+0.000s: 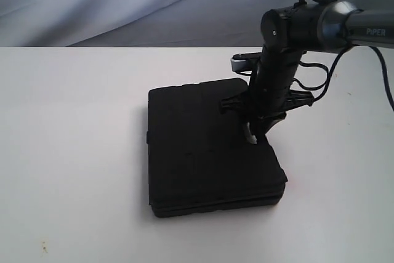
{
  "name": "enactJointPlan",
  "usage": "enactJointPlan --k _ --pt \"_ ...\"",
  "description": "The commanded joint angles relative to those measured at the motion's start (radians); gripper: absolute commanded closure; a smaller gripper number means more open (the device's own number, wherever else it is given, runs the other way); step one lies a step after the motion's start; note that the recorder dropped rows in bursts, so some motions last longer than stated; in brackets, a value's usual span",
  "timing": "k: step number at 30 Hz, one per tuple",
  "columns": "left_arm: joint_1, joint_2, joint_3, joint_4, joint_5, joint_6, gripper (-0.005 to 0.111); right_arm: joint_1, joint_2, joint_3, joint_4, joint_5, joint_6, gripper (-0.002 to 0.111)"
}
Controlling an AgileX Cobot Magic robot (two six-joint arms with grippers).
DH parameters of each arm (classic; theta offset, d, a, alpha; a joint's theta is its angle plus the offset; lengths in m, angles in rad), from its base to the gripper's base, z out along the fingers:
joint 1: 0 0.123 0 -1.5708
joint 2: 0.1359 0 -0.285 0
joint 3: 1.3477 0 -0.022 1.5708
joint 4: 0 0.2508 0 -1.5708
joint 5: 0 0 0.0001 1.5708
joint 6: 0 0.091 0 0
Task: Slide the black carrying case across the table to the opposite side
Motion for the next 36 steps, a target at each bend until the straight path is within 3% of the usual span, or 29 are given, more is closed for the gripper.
enactJointPlan --k 1,19,27,36 --pt "0.003 -0.003 0.004 0.0 0.002 -0.001 0.107 -0.041 -0.024 0.03 -0.076 0.03 -0.009 0.108" --pt "0.003 -0.003 0.004 0.0 0.002 -0.001 0.107 -0.24 -0.166 0.345 -0.113 -0.157 -0.041 0.108" --pt "0.003 -0.003 0.004 0.0 0.002 -0.001 0.107 -0.326 -0.212 0.39 -0.16 -0.16 -0.052 0.108" --pt "0.003 -0.003 0.004 0.0 0.002 -0.001 0.107 -0.338 -0.212 0.39 -0.184 -0.182 -0.078 0.108"
